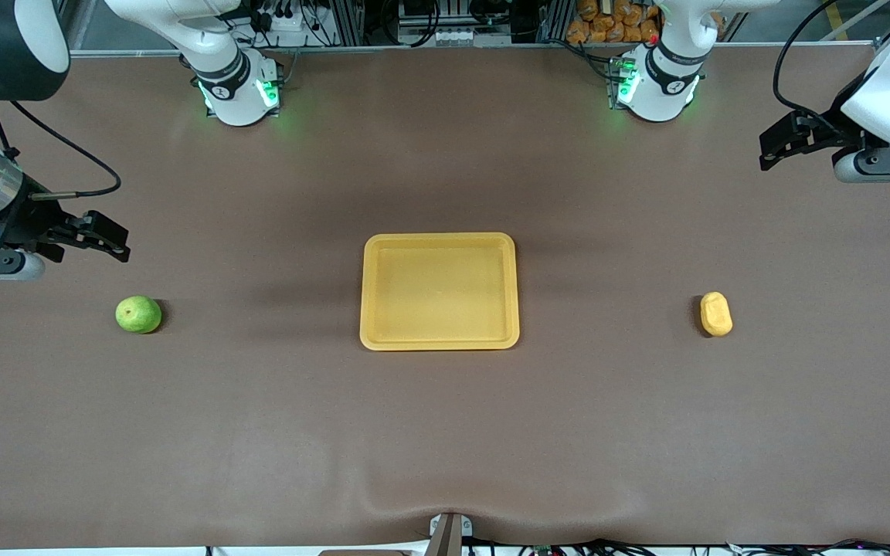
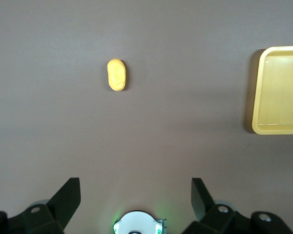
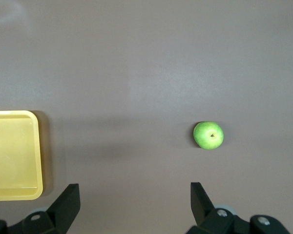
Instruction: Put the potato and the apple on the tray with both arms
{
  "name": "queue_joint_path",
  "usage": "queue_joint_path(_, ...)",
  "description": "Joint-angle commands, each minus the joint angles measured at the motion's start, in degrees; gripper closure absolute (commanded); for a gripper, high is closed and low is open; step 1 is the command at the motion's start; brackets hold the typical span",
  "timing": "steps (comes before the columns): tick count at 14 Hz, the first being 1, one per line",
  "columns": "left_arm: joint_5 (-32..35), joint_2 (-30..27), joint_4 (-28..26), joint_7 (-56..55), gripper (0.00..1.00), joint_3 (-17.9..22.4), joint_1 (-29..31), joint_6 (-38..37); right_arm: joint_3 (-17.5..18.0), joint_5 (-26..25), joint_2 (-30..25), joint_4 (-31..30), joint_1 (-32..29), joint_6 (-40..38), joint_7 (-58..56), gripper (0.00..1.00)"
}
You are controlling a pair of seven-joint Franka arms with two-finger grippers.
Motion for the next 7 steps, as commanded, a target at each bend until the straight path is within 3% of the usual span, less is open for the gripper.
queue_joint_path(1, 0.6, 0.6, 2.0, 0.1, 0.0, 0.2, 0.2, -1.5, 0.2, -0.7, 0.3, 0.6, -0.5, -0.4, -0.1, 0.0)
queue_joint_path(7, 0.6, 0.7, 2.1, -0.1, 0.0, 0.1, 0.7, -1.4, 0.2, -0.8, 0.3, 0.6, -0.5, -0.4, -0.2, 0.0)
